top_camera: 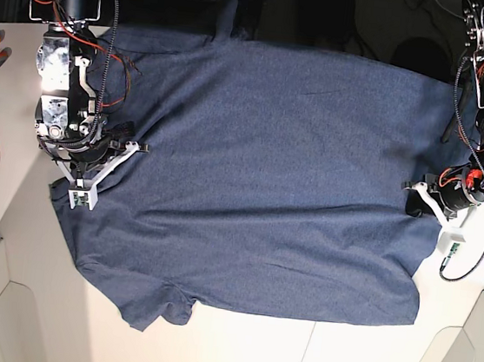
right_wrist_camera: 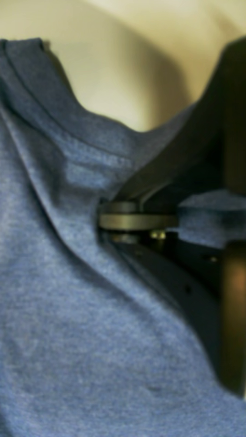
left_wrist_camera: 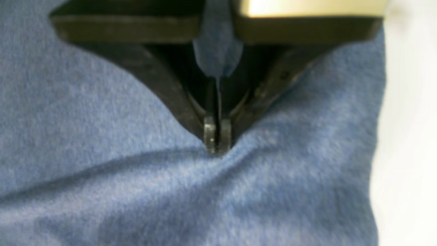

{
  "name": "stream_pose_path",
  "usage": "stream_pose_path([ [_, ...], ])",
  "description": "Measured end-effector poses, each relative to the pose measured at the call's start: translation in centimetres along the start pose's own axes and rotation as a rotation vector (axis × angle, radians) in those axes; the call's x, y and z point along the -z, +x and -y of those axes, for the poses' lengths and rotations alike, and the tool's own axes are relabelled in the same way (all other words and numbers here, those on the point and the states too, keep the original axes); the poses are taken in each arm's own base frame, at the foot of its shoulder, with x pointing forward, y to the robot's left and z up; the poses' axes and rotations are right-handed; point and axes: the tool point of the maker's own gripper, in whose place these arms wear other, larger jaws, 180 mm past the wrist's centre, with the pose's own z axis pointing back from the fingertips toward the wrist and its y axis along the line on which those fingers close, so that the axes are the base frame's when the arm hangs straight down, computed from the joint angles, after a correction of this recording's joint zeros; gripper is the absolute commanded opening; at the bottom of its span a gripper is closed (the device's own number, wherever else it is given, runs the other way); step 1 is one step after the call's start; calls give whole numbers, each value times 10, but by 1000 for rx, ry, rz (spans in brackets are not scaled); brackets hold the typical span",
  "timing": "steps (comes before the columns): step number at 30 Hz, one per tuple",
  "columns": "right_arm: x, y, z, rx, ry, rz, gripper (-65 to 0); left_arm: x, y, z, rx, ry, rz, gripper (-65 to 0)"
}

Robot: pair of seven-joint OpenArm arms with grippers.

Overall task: Layout the t-shirt on the table in an organized manner, then fold the t-shirt properly
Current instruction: 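Hold the side edge with the left gripper while the right gripper holds the shirt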

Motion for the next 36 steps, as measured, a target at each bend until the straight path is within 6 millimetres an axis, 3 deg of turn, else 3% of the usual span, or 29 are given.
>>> stream_pose_path([
  [5,0,2,0,0,0,11,-650,3,25,1,9,2,52,-650],
  [12,0,2,0,0,1,13,-650,14,25,7,1,-12,28,-650],
  [15,0,2,0,0,1,15,-650,4,22,-6,-22,-8,-26,-650],
  [19,0,2,0,0,0,14,-650,-25,22,-28,-94,-46,-94,-650],
  [22,0,1,0,0,0,14,-650,-36,13,-25,-154,-103,-156,-650],
  [28,0,2,0,0,1,15,-650,-22,-34,-6,-155,-101,-202,-650],
  [32,0,2,0,0,1,15,-650,-7,-29,-3,-67,-61,-139,-650],
  [36,0,2,0,0,1,17,-650,11,-24,13,-52,-77,-72,-650],
])
